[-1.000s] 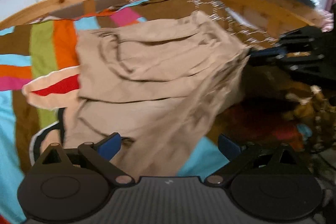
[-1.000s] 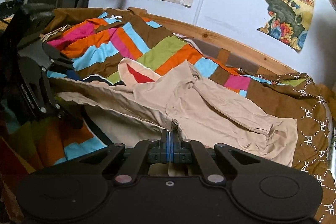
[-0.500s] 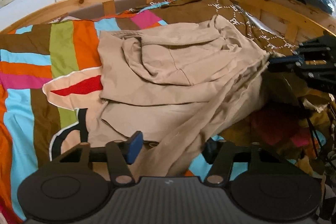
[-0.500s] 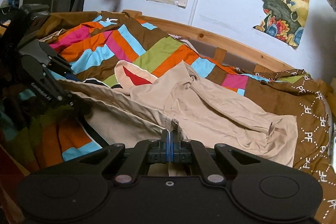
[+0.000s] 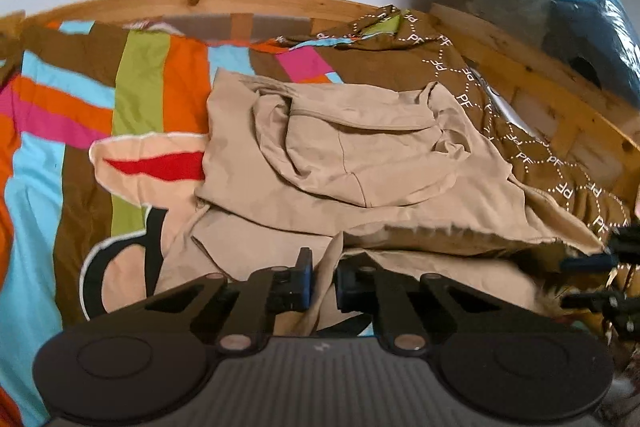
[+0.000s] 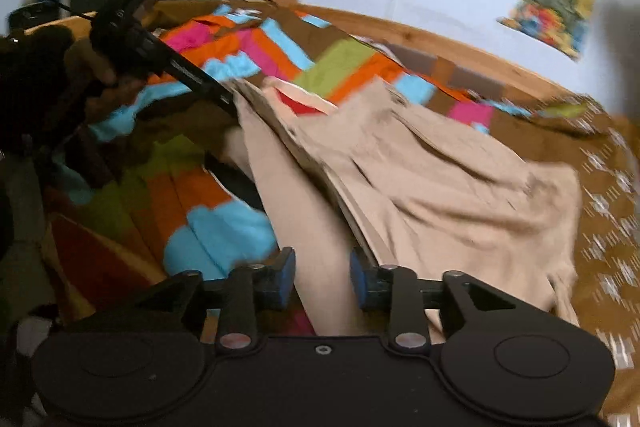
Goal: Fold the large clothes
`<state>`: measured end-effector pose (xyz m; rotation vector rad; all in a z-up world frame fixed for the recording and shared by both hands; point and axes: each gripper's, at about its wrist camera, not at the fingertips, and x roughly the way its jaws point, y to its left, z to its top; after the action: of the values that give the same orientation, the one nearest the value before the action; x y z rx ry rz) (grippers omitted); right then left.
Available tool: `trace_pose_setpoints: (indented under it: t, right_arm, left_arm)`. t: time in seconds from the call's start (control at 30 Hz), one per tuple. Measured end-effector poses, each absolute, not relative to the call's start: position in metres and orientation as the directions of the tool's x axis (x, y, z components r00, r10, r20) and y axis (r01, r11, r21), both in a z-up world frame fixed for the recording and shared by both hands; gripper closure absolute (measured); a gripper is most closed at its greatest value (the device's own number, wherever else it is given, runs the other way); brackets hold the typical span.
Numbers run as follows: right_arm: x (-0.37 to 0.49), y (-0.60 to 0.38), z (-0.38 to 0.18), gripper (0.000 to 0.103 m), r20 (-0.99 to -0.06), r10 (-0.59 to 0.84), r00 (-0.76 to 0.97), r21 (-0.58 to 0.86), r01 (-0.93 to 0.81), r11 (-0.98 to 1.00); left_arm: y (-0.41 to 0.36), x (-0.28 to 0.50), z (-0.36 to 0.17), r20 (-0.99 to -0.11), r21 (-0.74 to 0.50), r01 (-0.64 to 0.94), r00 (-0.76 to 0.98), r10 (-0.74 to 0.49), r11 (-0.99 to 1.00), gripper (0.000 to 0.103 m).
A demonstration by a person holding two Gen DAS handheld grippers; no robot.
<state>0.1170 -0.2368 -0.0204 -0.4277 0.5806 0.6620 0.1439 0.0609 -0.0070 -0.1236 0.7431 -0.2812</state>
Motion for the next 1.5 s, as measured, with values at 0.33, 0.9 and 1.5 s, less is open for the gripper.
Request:
trace_pose_setpoints:
  t: [0.33, 0.9, 1.5]
  right_arm:
    - [0.076, -0.283, -0.041, 0.040, -0.603, 0.197, 0.773, -0.314, -0.457, 0.833]
    - [0.070, -0.305, -0.058, 0.038, -0.632, 0.095, 0.769, -0.471, -0.479, 0.741]
    - [0.097, -0.312, -0.067, 0.086, -0.509, -0.054, 0.859, -0.594, -0.305, 0.745]
  left_arm:
    - [0.062, 0.144, -0.009, -0.659, -0.221, 0.189, 0.694, -0.290, 0.957, 0.091]
    - [0.060, 0.143, -0.009, -0.663, -0.210, 0.181, 0.696, -0.276, 0.961, 0.091]
    - [0.041, 0.107, -0.007, -0.792, 0.054, 0.369, 0.582, -0.186, 0.928, 0.075]
